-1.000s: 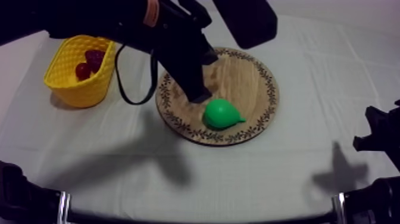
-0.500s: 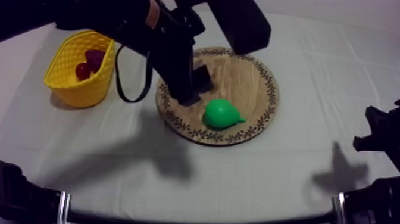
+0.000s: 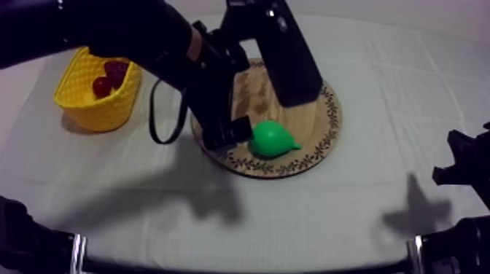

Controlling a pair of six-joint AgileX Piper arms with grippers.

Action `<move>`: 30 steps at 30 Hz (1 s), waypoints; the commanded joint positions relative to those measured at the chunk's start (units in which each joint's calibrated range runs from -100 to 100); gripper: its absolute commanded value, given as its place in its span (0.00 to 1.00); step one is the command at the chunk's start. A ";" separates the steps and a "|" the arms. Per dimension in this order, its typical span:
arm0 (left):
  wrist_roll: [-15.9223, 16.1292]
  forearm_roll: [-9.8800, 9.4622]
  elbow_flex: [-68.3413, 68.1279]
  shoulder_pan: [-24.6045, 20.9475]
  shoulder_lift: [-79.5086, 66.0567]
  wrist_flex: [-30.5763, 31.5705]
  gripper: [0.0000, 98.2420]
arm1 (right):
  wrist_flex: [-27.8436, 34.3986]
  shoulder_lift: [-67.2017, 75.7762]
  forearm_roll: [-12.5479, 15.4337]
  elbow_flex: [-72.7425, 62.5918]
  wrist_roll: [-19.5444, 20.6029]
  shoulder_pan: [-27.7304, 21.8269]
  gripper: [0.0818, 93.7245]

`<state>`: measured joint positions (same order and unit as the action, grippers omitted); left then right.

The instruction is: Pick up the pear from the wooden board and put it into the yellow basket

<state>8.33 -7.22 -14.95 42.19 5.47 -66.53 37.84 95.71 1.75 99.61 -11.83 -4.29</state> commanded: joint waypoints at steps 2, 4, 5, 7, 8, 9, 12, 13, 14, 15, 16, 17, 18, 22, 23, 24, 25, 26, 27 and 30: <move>0.19 0.20 -0.45 0.04 2.47 1.66 0.98 | -0.10 0.05 -0.02 0.05 0.04 0.00 0.00; 0.44 0.43 -0.59 0.02 4.40 2.80 0.98 | -0.10 0.05 -0.02 0.05 0.04 0.00 0.00; 0.57 0.51 -0.55 0.01 5.38 3.31 0.98 | -0.10 0.05 -0.02 0.05 0.04 0.00 0.00; 0.67 0.61 -0.07 -0.01 7.45 4.24 0.98 | -0.10 0.05 -0.02 0.05 0.04 0.00 0.00; 0.60 0.64 0.35 -0.02 8.55 4.66 0.98 | -0.10 0.05 -0.02 0.05 0.04 0.00 0.00; 0.51 0.66 0.91 0.00 9.68 4.97 0.98 | -0.10 0.05 -0.02 0.05 0.04 0.00 0.00; 0.10 0.69 3.14 0.08 13.26 5.63 0.98 | -0.10 0.05 -0.02 0.05 0.04 0.00 0.00; -0.02 0.69 3.97 0.11 14.47 5.85 0.98 | -0.10 0.05 -0.02 0.05 0.04 0.00 0.00; -0.10 0.70 4.82 0.14 15.69 6.05 0.98 | -0.10 0.05 -0.02 0.05 0.04 0.00 0.00; -0.16 0.70 5.61 0.15 16.88 6.29 0.98 | -0.10 0.05 -0.02 0.05 0.04 0.00 0.00; -0.20 0.70 6.37 0.16 18.04 6.62 0.98 | -0.10 0.05 -0.02 0.05 0.04 0.00 0.00; -0.18 0.70 7.07 0.17 19.17 7.03 0.98 | -0.10 0.05 -0.02 0.05 0.04 0.00 0.00; -0.13 0.70 7.73 0.18 20.29 7.48 0.98 | -0.10 0.05 -0.02 0.05 0.04 0.00 0.00; 0.47 0.83 10.19 0.15 24.39 8.86 0.97 | -0.10 0.05 -0.02 0.05 0.04 0.00 0.00; 0.58 0.81 10.82 0.14 25.29 8.96 0.97 | -0.10 0.05 -0.02 0.05 0.04 0.00 0.00; 0.66 0.75 11.45 0.13 26.13 9.00 0.97 | -0.10 0.05 -0.02 0.05 0.04 0.00 0.00; 0.71 0.68 12.07 0.13 26.93 9.03 0.97 | -0.10 0.05 -0.02 0.05 0.04 0.00 0.00; 0.73 0.60 12.66 0.15 27.69 9.06 0.97 | -0.10 0.05 -0.02 0.05 0.04 0.00 0.00; 0.74 0.54 13.28 0.16 28.40 9.07 0.97 | -0.10 0.05 -0.02 0.05 0.04 0.00 0.00; 0.89 0.46 15.18 0.04 30.38 9.10 0.96 | -0.10 0.05 -0.02 0.05 0.04 0.00 0.00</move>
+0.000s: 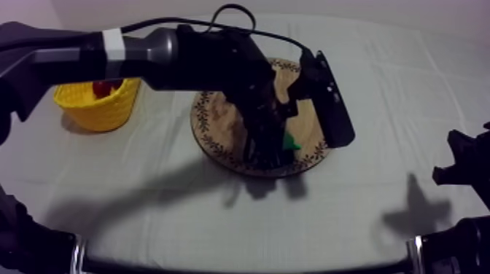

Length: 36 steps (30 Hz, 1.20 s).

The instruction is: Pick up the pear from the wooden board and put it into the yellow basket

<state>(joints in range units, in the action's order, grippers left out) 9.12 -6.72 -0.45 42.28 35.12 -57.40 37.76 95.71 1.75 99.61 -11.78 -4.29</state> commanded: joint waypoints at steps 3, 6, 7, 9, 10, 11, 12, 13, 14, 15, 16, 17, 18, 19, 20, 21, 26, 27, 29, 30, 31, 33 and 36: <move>0.40 -0.11 2.36 -0.31 2.54 -0.03 0.95 | -0.02 0.05 -0.02 0.05 -0.02 0.00 0.00; 0.63 -0.13 3.68 -0.59 4.07 -0.02 0.93 | -0.02 0.05 -0.02 0.05 -0.02 0.00 0.00; 0.65 -0.13 4.05 -0.71 4.47 -0.02 0.92 | -0.02 0.05 -0.02 0.05 -0.02 0.00 0.00; 0.76 -0.13 4.55 -1.00 5.17 -0.02 0.88 | -0.02 0.05 -0.02 0.05 -0.02 0.00 0.00; 0.83 -0.14 4.69 -1.15 5.45 -0.02 0.86 | -0.02 0.05 -0.02 0.05 -0.02 0.00 0.00; 0.95 -0.14 4.83 -1.29 5.73 -0.02 0.85 | -0.02 0.05 -0.02 0.05 -0.02 0.00 0.00; 1.10 -0.12 4.92 -1.46 5.97 -0.02 0.83 | -0.02 0.05 -0.02 0.05 -0.02 0.00 0.00; 1.31 -0.05 4.99 -1.62 6.22 -0.02 0.82 | -0.02 0.05 -0.02 0.05 -0.02 0.00 0.00; 1.53 0.01 5.06 -1.80 6.45 0.00 0.80 | -0.02 0.05 -0.02 0.05 -0.02 0.00 0.00; 1.74 0.11 5.12 -1.96 6.68 0.04 0.78 | -0.02 0.05 -0.02 0.05 -0.02 0.00 0.00; 1.96 0.21 5.16 -2.13 6.90 0.10 0.77 | -0.02 0.05 -0.02 0.05 -0.02 0.00 0.00; 2.23 0.31 5.15 -2.28 7.08 0.13 0.75 | -0.02 0.05 -0.02 0.05 -0.02 0.00 0.00; 2.51 0.40 5.05 -2.41 7.23 0.16 0.74 | -0.02 0.05 -0.02 0.05 -0.02 0.00 0.00; 2.75 0.47 4.94 -2.55 7.33 0.18 0.73 | -0.02 0.05 -0.02 0.05 -0.02 0.00 0.00; 2.99 0.57 4.80 -2.66 7.43 0.19 0.71 | -0.02 0.05 -0.02 0.05 -0.02 0.00 0.00; 3.25 0.68 4.70 -2.77 7.50 0.20 0.69 | -0.02 0.05 -0.02 0.05 -0.02 0.00 0.00; 4.44 1.45 4.54 -3.25 7.68 0.24 0.67 | -0.02 0.05 -0.02 0.05 -0.02 0.00 0.00; 4.63 1.64 4.59 -3.31 7.65 0.33 0.68 | -0.02 0.05 -0.02 0.05 -0.02 0.00 0.00; 4.80 1.91 4.64 -3.33 7.52 0.90 0.73 | -0.02 0.05 -0.02 0.05 -0.02 0.00 0.00; 4.83 1.95 4.69 -3.30 7.41 1.20 0.77 | -0.02 0.05 -0.02 0.05 -0.02 0.00 0.00; 4.86 1.96 4.76 -3.26 7.28 1.42 0.80 | -0.02 0.05 -0.02 0.05 -0.02 0.00 0.00; 4.90 1.91 4.87 -3.09 6.98 1.67 0.85 | -0.02 0.05 -0.02 0.05 -0.02 0.00 0.00; 5.06 1.88 4.97 -2.76 6.63 1.84 0.89 | -0.02 0.05 -0.02 0.05 -0.02 0.00 0.00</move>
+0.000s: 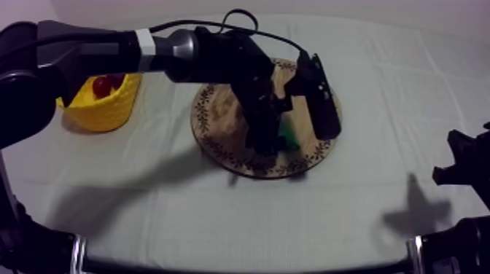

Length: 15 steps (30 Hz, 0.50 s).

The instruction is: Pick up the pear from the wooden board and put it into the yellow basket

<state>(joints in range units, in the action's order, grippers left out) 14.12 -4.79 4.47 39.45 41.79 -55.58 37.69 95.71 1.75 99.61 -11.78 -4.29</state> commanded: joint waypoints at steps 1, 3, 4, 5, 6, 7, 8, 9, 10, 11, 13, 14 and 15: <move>0.14 -0.05 0.07 0.17 -0.12 0.04 0.89 | 0.05 0.05 -0.02 0.05 -0.02 0.00 0.00; 0.32 0.01 0.08 0.35 -0.19 0.07 0.90 | 0.05 0.05 -0.02 0.05 -0.02 0.00 0.00; 0.43 0.06 0.09 0.43 -0.17 0.08 0.90 | 0.05 0.05 -0.02 0.05 -0.02 0.00 0.00; 0.54 0.09 0.09 0.51 -0.13 0.09 0.90 | 0.05 0.05 -0.02 0.05 -0.02 0.00 0.00; 0.63 0.13 0.10 0.56 -0.08 0.09 0.90 | 0.05 0.05 -0.02 0.05 -0.02 0.00 0.00; 0.71 0.16 0.10 0.62 -0.01 0.09 0.90 | 0.05 0.05 -0.02 0.05 -0.02 0.00 0.00; 0.77 0.18 0.10 0.69 0.06 0.10 0.89 | 0.05 0.05 -0.02 0.05 -0.02 0.00 0.00; 0.79 0.19 0.10 0.73 0.13 0.10 0.88 | 0.05 0.05 -0.02 0.05 -0.02 0.00 0.00; 0.81 0.20 0.10 0.76 0.21 0.12 0.87 | 0.05 0.05 -0.02 0.05 -0.02 0.00 0.00; 0.80 0.21 0.14 0.81 0.32 0.14 0.86 | 0.05 0.05 -0.02 0.05 -0.02 0.00 0.00; 0.81 0.23 0.36 0.86 0.51 0.20 0.83 | 0.05 0.05 -0.02 0.05 -0.02 0.00 0.00; 0.87 0.24 0.51 0.87 0.60 0.24 0.81 | 0.05 0.05 -0.02 0.05 -0.02 0.00 0.00; 0.95 0.25 0.66 0.88 0.72 0.32 0.78 | 0.05 0.05 -0.02 0.05 -0.02 0.00 0.00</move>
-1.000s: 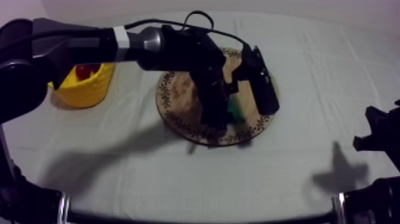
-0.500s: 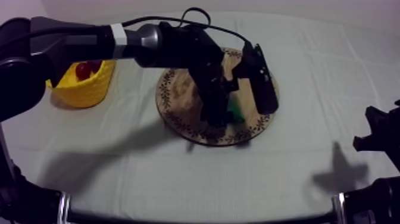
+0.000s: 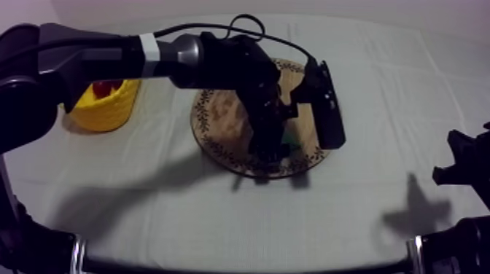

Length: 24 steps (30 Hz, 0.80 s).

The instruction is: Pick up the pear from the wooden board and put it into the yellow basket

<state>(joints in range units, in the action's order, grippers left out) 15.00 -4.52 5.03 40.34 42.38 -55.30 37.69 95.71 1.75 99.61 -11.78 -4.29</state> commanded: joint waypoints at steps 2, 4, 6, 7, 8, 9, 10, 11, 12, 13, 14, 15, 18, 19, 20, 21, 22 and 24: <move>0.22 -0.06 0.33 0.01 0.34 0.53 0.70 | 0.05 0.05 -0.02 0.05 -0.02 0.00 0.00; 0.16 -0.18 0.47 -0.05 0.53 1.10 0.64 | 0.05 0.05 -0.02 0.05 -0.02 0.00 0.00; 0.11 -0.24 0.63 -0.17 0.67 1.40 0.60 | 0.05 0.05 -0.02 0.05 -0.02 0.00 0.00; 0.10 -0.25 0.67 -0.24 0.72 1.48 0.59 | 0.05 0.05 -0.02 0.05 -0.02 0.00 0.00; 0.09 -0.27 0.70 -0.34 0.76 1.54 0.58 | 0.05 0.05 -0.02 0.05 -0.02 0.00 0.00; 0.08 -0.28 0.72 -0.43 0.76 1.58 0.57 | 0.05 0.05 -0.02 0.05 -0.02 0.00 0.00; 0.08 -0.30 0.70 -0.53 0.73 1.61 0.56 | 0.05 0.05 -0.02 0.05 -0.02 0.00 0.00; 0.06 -0.31 0.66 -0.63 0.66 1.63 0.56 | 0.05 0.05 -0.02 0.05 -0.02 0.00 0.00; 0.06 -0.32 0.56 -0.74 0.56 1.65 0.55 | 0.05 0.05 -0.02 0.05 -0.02 0.00 0.00; 0.06 -0.33 0.39 -0.84 0.41 1.66 0.55 | 0.05 0.05 -0.02 0.05 -0.02 0.00 0.00; -0.01 -0.33 0.20 -0.93 0.18 1.66 0.55 | 0.05 0.05 -0.02 0.05 -0.02 0.00 0.00; -0.13 -0.34 -0.03 -1.04 -0.09 1.67 0.55 | 0.05 0.05 -0.02 0.05 -0.02 0.00 0.00; -0.37 -0.36 -1.03 -1.42 -1.42 1.48 0.54 | 0.05 0.05 -0.02 0.05 -0.02 0.00 0.00; -0.37 -0.31 -1.49 -1.62 -2.06 1.30 0.54 | 0.05 0.05 -0.02 0.05 -0.02 0.00 0.00; -0.36 -0.26 -1.92 -1.82 -2.77 1.00 0.54 | 0.05 0.05 -0.02 0.05 -0.02 0.00 0.00; -0.33 -0.21 -2.35 -2.08 -3.55 0.62 0.54 | 0.05 0.05 -0.02 0.05 -0.02 0.00 0.00; -0.37 -0.18 -2.75 -2.34 -4.43 0.19 0.54 | 0.05 0.05 -0.02 0.05 -0.02 0.00 0.00; -0.52 -0.14 -3.41 -2.94 -6.44 -0.97 0.54 | 0.05 0.05 -0.02 0.05 -0.02 0.00 0.00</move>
<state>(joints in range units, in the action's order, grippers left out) 14.54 -4.69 1.77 37.69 37.21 -55.73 37.77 95.71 1.75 99.61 -11.78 -4.29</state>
